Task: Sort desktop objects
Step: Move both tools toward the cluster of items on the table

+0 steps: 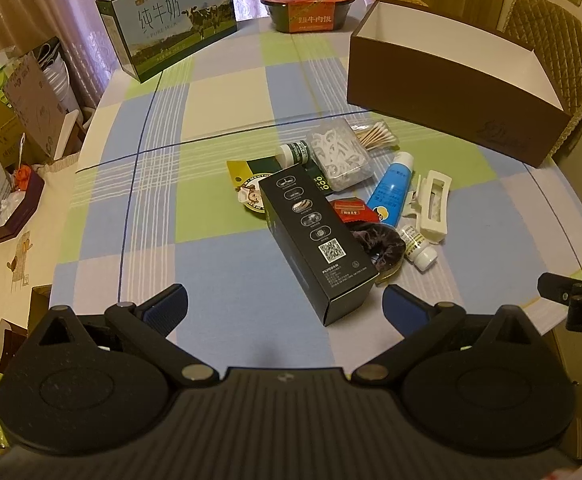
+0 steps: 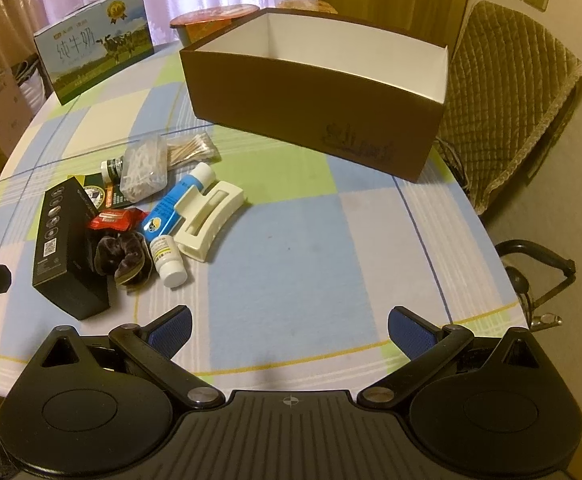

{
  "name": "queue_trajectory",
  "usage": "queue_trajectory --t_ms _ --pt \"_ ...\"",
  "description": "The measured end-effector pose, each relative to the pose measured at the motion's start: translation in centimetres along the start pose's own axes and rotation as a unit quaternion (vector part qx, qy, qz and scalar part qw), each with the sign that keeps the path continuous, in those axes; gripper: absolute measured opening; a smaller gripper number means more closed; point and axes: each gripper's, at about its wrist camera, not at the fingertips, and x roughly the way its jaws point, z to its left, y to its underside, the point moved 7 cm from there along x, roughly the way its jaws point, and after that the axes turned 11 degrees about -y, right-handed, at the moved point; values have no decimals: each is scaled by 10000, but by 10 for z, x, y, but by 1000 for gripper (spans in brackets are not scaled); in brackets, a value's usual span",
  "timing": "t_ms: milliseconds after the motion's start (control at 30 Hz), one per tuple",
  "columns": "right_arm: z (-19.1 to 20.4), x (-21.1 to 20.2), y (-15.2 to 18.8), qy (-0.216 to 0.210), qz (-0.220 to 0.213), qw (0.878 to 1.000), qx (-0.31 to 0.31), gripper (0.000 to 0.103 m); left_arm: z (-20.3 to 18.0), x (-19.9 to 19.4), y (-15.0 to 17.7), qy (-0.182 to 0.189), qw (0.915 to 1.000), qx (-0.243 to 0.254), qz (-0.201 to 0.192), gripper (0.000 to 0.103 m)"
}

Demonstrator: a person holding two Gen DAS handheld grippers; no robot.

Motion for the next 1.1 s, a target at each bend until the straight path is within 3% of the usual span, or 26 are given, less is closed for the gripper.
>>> queue_trajectory --t_ms 1100 --pt "-10 17 -6 -7 199 9998 73 101 -10 24 -10 -8 9997 84 217 102"
